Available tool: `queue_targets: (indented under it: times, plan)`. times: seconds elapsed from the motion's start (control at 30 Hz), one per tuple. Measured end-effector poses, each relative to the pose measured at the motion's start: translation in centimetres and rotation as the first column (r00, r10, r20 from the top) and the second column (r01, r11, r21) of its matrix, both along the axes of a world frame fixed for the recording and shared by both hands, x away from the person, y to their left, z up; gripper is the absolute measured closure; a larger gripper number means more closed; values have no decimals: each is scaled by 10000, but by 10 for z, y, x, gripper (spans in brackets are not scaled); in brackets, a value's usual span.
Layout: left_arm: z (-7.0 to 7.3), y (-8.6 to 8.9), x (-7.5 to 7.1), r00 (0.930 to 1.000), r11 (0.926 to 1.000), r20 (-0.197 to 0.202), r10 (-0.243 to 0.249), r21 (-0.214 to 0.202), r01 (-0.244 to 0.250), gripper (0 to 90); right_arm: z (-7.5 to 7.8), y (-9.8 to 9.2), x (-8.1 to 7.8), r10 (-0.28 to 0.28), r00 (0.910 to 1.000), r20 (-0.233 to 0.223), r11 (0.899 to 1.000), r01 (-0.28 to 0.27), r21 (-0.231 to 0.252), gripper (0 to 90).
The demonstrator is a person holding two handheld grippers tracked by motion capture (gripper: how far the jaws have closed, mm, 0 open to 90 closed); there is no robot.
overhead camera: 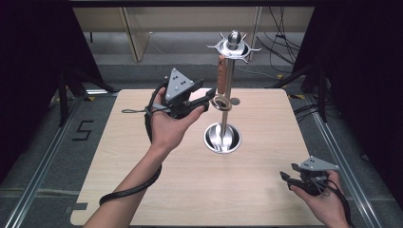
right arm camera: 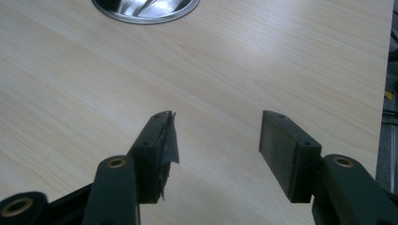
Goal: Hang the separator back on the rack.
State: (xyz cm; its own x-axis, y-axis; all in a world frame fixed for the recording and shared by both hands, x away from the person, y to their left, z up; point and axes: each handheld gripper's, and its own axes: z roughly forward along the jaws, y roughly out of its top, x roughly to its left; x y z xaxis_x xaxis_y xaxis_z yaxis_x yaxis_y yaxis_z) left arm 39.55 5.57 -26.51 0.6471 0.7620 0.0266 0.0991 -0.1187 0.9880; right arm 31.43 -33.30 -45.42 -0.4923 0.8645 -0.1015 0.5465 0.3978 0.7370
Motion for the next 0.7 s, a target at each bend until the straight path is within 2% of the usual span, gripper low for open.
queue_targets:
  times: [0.4,0.5,0.53,0.57,0.63,0.67,0.7]
  plan:
    - [-11,26,-22,9999,9996,-102,-46,263,49,501,-1,3,-1,-128,9998,-148,9996,132,251,456]
    - [-15,34,-27,9999,9995,-111,-21,307,25,491,-2,-1,2,298,9992,274,9995,-294,-144,456]
    - [-16,37,-29,9999,9993,-124,-2,363,6,489,-1,-1,2,249,9995,215,9997,-247,-91,456]
    - [-17,40,-31,9999,9994,-133,37,333,-32,485,-1,1,0,-14,10000,-69,9999,14,104,456]
    - [-20,46,-34,9998,9994,-175,100,341,-94,481,-1,2,0,30,10000,-49,9999,-29,131,455]
    - [-21,50,-36,9997,9993,-185,141,359,-135,479,-1,3,-1,-91,9997,-220,9997,96,222,455]
    - [-23,53,-37,9997,9991,-193,177,397,-169,479,-2,2,-1,-17,9999,-103,10000,18,85,455]
